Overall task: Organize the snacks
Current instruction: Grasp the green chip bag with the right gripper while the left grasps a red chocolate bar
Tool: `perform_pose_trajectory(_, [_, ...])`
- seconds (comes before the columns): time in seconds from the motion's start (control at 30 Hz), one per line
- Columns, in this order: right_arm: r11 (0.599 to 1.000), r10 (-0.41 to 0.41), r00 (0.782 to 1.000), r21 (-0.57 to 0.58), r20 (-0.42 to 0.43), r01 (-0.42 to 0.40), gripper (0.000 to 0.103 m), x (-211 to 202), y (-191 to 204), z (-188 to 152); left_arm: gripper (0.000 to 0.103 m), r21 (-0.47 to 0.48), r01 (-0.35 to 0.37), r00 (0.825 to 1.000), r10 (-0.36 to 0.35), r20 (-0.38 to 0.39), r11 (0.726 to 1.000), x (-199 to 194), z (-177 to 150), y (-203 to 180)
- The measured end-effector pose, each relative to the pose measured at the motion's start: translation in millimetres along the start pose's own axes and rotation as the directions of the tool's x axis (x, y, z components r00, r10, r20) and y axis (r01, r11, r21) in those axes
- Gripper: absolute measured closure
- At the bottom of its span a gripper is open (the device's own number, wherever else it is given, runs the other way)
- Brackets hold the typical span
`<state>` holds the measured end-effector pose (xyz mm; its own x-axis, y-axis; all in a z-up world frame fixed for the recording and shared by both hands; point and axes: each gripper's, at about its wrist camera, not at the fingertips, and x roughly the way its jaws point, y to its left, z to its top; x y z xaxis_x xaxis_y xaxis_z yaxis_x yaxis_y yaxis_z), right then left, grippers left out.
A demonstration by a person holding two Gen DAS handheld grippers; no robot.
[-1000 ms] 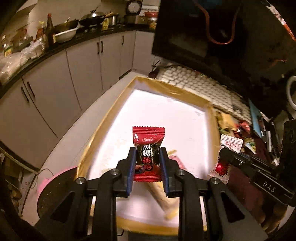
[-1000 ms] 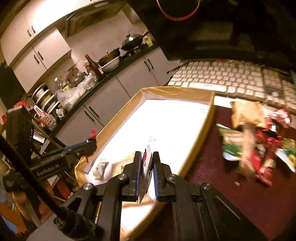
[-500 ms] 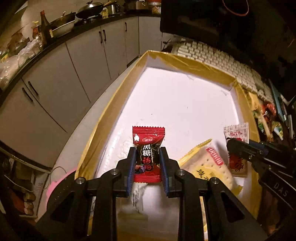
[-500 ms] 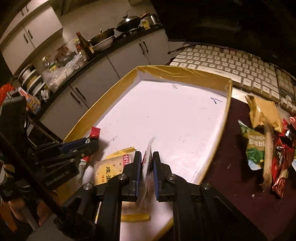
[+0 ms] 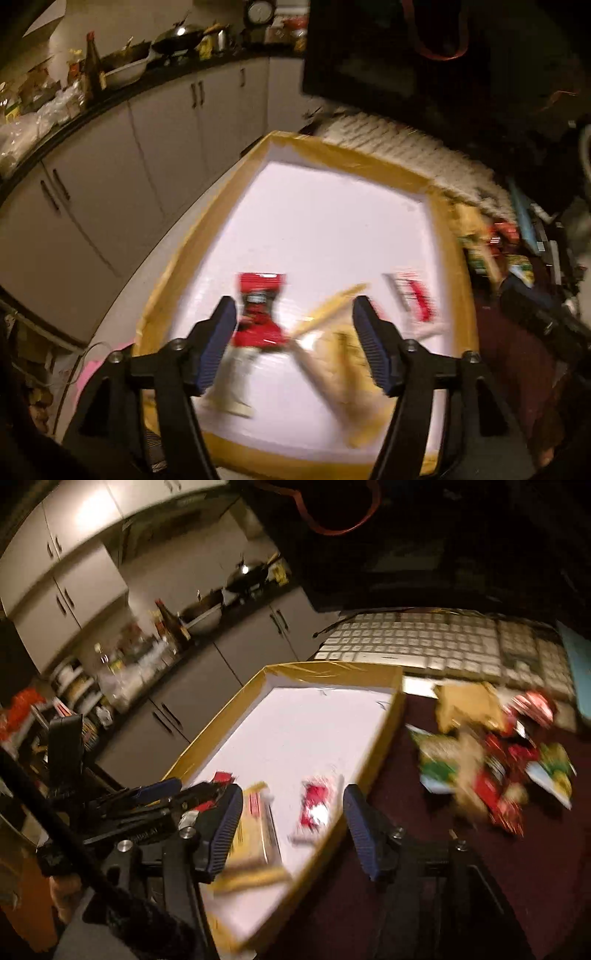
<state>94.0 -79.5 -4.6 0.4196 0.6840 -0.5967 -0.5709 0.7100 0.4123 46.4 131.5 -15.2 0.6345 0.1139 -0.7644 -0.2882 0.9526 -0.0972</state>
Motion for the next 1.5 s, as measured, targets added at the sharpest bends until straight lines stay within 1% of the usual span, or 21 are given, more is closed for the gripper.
perform_pose_trajectory(0.03, [1.0, -0.007, 1.0, 0.013, 0.001, 0.007, 0.045, -4.2, -4.2, -4.7, 0.03, 0.007, 0.017, 1.0, -0.017, 0.007, 1.0, -4.0, -1.8, -7.4])
perform_pose_trajectory(0.17, [0.995, -0.052, 0.999, 0.085, 0.009, 0.052, 0.045, -30.4, -39.4, -24.3, 0.029, 0.074, 0.141, 0.99, -0.143, 0.015, 0.987, -19.9, -7.5, -51.2])
perform_pose_trajectory(0.23, [0.987, -0.092, 0.996, 0.137, 0.019, 0.089, 0.045, -42.8, -62.9, -25.9, 0.029, 0.11, 0.187, 0.982, -0.188, 0.001, 0.976, -22.8, -7.7, -70.6])
perform_pose_trajectory(0.3, [0.97, -0.139, 0.99, 0.207, 0.03, 0.13, 0.045, -52.3, -88.6, -21.9, 0.029, 0.141, 0.211, 0.977, -0.211, -0.013, 0.967, -23.5, -7.4, -87.5])
perform_pose_trajectory(0.37, [0.944, -0.188, 0.982, 0.28, 0.033, 0.172, 0.045, -58.3, -109.8, -15.5, 0.029, 0.165, 0.221, 0.975, -0.22, -0.025, 0.961, -22.0, -5.8, -103.1])
perform_pose_trajectory(0.43, [0.922, -0.216, 0.975, 0.338, 0.043, 0.189, 0.045, -63.3, -125.2, -10.6, 0.029, 0.195, 0.225, 0.974, -0.223, -0.032, 0.955, -22.5, -9.1, -115.1])
perform_pose_trajectory(0.47, [0.902, -0.257, 0.965, 0.37, 0.043, 0.223, 0.045, -64.8, -133.7, -4.1, 0.029, 0.204, 0.219, 0.976, -0.217, -0.034, 0.954, -21.7, -10.2, -117.8])
perform_pose_trajectory(0.57, [0.869, -0.312, 0.95, 0.411, 0.026, 0.274, 0.044, -58.6, -152.7, 11.5, 0.029, 0.223, 0.216, 0.976, -0.211, -0.047, 0.951, -20.9, -16.3, -125.7])
perform_pose_trajectory(0.67, [0.838, -0.316, 0.949, 0.465, -0.012, 0.285, 0.046, -43.5, -171.6, 23.3, 0.029, 0.228, 0.199, 0.98, -0.192, -0.055, 0.953, -19.1, -19.0, -127.3])
perform_pose_trajectory(0.77, [0.825, -0.334, 0.94, 0.464, -0.063, 0.324, 0.049, -25.6, -176.6, 28.3, 0.029, 0.221, 0.195, 0.981, -0.185, -0.062, 0.956, -17.9, -20.9, -126.6])
perform_pose_trajectory(0.87, [0.811, -0.37, 0.922, 0.444, -0.115, 0.381, 0.07, -13.4, -177.3, 24.5, 0.029, 0.228, 0.182, 0.983, -0.173, -0.061, 0.956, -18.7, -22.2, -126.6])
perform_pose_trajectory(0.93, [0.807, -0.369, 0.923, 0.457, -0.105, 0.375, 0.072, -13.9, -178.6, 18.2, 0.029, 0.223, 0.188, 0.982, -0.177, -0.068, 0.956, -18.2, -21.9, -127.1])
perform_pose_trajectory(0.97, [0.81, -0.39, 0.915, 0.436, -0.1, 0.392, 0.073, -16.2, -173.6, 14.2, 0.029, 0.221, 0.193, 0.981, -0.181, -0.072, 0.956, -18.1, -21.3, -127.2])
perform_pose_trajectory(1.0, [0.816, -0.387, 0.917, 0.428, -0.093, 0.388, 0.075, -18.8, -170.1, 10.5, 0.029, 0.22, 0.195, 0.98, -0.183, -0.073, 0.956, -18.1, -20.7, -127.8])
perform_pose_trajectory(1.1, [0.832, -0.363, 0.929, 0.426, -0.068, 0.356, 0.076, -26.0, -164.8, -2.2, 0.029, 0.23, 0.195, 0.98, -0.183, -0.074, 0.954, -17.1, -19.2, -132.3])
perform_pose_trajectory(1.17, [0.848, -0.316, 0.948, 0.439, -0.031, 0.297, 0.077, -35.7, -163.1, -12.2, 0.029, 0.236, 0.204, 0.979, -0.19, -0.079, 0.95, -16.0, -17.8, -136.8])
perform_pose_trajectory(1.27, [0.858, -0.292, 0.956, 0.448, 0.022, 0.251, 0.077, -46.7, -157.3, -28.2, 0.029, 0.252, 0.217, 0.975, -0.2, -0.091, 0.943, -12.5, -15.2, -145.6])
perform_pose_trajectory(1.33, [0.863, -0.301, 0.953, 0.437, 0.041, 0.254, 0.077, -50.9, -152.2, -35.3, 0.029, 0.271, 0.216, 0.976, -0.197, -0.098, 0.938, -7.1, -13.1, -154.7])
perform_pose_trajectory(1.4, [0.873, -0.28, 0.957, 0.435, 0.072, 0.222, 0.077, -56.2, -150.3, -44.6, 0.029, 0.296, 0.221, 0.974, -0.193, -0.121, 0.929, 2.2, -11.3, -166.4])
perform_pose_trajectory(1.47, [0.878, -0.282, 0.955, 0.426, 0.093, 0.218, 0.077, -58.1, -151.3, -43.5, 0.029, 0.311, 0.216, 0.974, -0.181, -0.139, 0.926, 8.9, -9.1, -176.0])
perform_pose_trajectory(1.5, [0.878, -0.287, 0.952, 0.428, 0.11, 0.215, 0.077, -63.5, -151.6, -43.1, 0.031, 0.326, 0.225, 0.971, -0.185, -0.148, 0.918, 11.4, -7.0, -183.6])
